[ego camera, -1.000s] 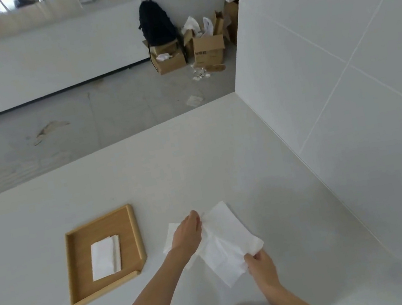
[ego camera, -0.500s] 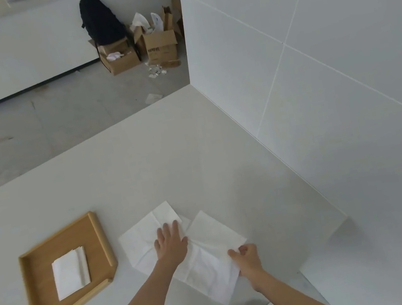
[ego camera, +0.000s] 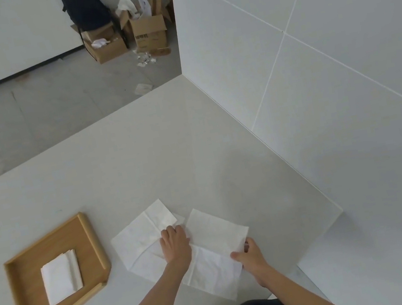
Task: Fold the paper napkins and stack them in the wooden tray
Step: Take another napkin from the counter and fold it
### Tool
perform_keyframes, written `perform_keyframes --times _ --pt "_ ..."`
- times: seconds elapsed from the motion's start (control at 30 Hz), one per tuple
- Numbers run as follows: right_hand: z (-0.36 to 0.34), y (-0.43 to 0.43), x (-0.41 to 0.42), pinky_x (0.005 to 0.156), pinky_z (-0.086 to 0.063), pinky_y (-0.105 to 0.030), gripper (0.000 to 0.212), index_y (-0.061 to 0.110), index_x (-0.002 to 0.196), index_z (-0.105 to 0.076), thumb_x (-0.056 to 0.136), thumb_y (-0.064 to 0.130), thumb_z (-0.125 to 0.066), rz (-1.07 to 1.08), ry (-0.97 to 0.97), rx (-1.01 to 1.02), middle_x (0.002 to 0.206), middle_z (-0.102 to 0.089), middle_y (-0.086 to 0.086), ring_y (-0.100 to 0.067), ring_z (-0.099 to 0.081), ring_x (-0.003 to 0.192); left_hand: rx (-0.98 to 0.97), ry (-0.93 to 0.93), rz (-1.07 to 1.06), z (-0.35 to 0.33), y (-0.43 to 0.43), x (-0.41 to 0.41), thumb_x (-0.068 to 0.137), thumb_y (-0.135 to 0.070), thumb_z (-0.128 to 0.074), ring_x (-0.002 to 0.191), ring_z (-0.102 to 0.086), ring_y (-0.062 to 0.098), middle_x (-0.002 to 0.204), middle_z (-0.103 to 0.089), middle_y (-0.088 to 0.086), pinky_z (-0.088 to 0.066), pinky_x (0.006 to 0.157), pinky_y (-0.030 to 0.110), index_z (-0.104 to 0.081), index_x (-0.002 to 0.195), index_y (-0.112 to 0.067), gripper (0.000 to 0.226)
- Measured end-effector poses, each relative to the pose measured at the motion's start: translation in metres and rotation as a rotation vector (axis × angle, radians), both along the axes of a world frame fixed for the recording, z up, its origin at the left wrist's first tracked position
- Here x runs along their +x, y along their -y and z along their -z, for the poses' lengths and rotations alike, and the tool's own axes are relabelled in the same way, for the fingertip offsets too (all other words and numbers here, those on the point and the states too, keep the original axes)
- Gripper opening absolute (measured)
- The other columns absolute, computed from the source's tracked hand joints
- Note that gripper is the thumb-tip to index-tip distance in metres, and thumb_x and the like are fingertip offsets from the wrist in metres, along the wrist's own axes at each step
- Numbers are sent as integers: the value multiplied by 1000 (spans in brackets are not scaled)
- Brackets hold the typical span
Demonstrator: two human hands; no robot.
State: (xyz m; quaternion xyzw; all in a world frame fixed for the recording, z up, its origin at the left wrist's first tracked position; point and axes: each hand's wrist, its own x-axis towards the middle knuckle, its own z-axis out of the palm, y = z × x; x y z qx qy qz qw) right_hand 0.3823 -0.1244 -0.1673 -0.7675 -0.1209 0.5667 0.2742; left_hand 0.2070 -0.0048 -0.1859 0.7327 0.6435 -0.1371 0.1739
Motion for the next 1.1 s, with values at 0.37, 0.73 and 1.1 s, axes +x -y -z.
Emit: perform_keyframes --times 0.37,0.73,1.1 --pt "-40 -37 38 71 -54 -29 30 18 123 -52 95 10 -61 -55 56 269 114 -67 -12 -22 -66 89 -285 879 -594 -42 16 -4 99 -12 -49 79 -56 24 91 -60 9 -44 70 33 -46 113 -11 15" --pt "-163 -126 19 90 -57 -34 63 48 146 -36 97 19 -64 -504 -200 648 101 -67 -8 -20 -67 99 -17 1330 -722 -191 1 -76 98 -20 -60 70 -48 12 76 -51 -2 -41 63 19 -59 126 -47 39" --pt "-345 -203 -106 90 -57 -26 44 26 130 -62 92 7 -69 -868 -124 1039 111 -72 4 -10 -70 101 465 1405 -582 -366 -5 -204 90 -8 -72 83 -66 0 93 -70 -9 -50 71 11 -70 122 -19 34"
